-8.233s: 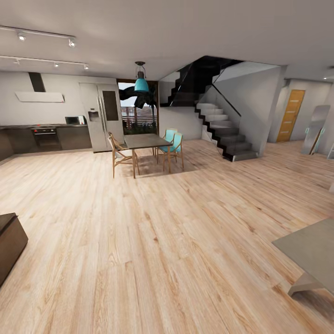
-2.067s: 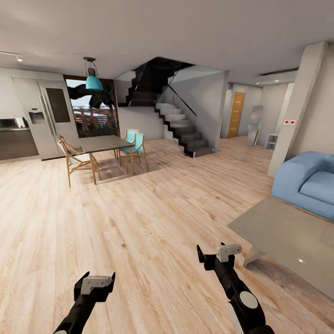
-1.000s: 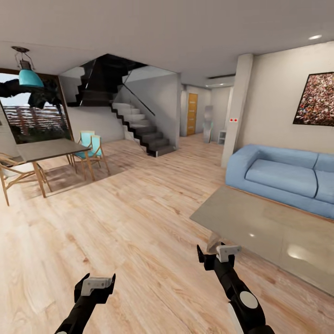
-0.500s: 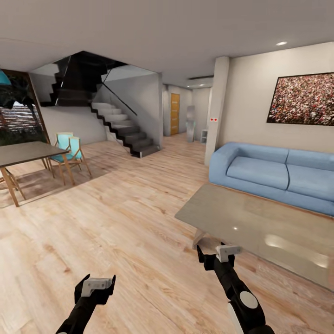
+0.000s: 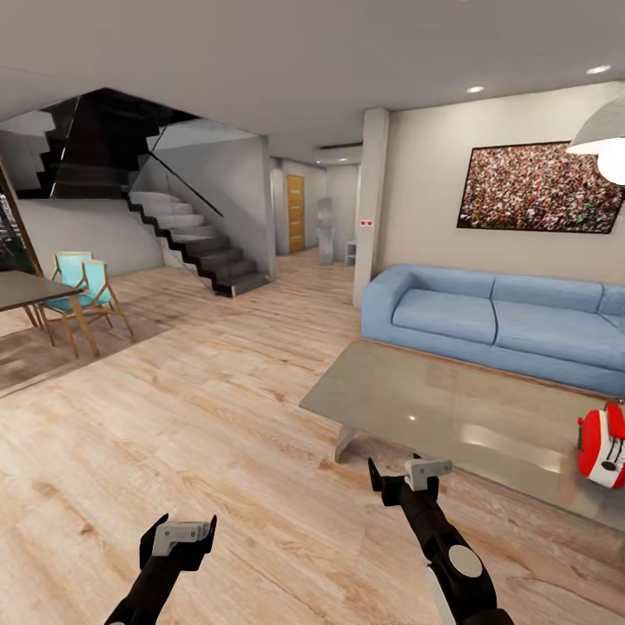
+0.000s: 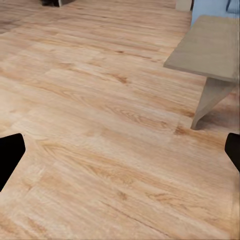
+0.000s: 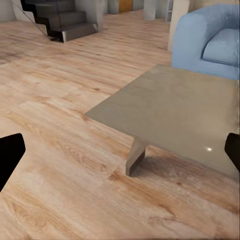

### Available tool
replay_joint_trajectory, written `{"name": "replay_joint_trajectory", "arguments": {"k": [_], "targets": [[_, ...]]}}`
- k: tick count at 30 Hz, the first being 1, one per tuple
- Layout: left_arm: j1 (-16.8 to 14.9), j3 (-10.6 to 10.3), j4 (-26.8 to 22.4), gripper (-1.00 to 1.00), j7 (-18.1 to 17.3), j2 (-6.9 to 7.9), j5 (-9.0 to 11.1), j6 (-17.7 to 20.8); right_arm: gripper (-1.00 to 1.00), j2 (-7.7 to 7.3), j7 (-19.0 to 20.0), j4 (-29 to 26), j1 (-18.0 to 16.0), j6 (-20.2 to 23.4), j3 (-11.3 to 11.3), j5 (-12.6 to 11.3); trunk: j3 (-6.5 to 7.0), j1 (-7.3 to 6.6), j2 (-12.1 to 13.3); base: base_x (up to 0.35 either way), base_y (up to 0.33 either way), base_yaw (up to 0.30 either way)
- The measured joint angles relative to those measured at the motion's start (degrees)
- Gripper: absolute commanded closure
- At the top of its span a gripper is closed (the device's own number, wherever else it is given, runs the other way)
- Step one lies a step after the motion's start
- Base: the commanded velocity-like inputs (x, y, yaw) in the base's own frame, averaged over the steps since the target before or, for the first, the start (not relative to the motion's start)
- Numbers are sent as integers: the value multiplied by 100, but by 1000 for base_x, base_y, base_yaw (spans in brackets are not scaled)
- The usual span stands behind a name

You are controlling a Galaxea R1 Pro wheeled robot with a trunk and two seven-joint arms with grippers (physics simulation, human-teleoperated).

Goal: Turn on the radio receiver that's on the table in the living room.

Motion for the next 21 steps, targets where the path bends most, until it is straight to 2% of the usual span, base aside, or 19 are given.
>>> {"name": "replay_joint_trajectory", "arguments": {"k": [21], "targets": [[0,-52,5,-100,0,0,0,0,-100,0,-4,0,0,0,2,0,0,0,0,0,0,-220]]}}
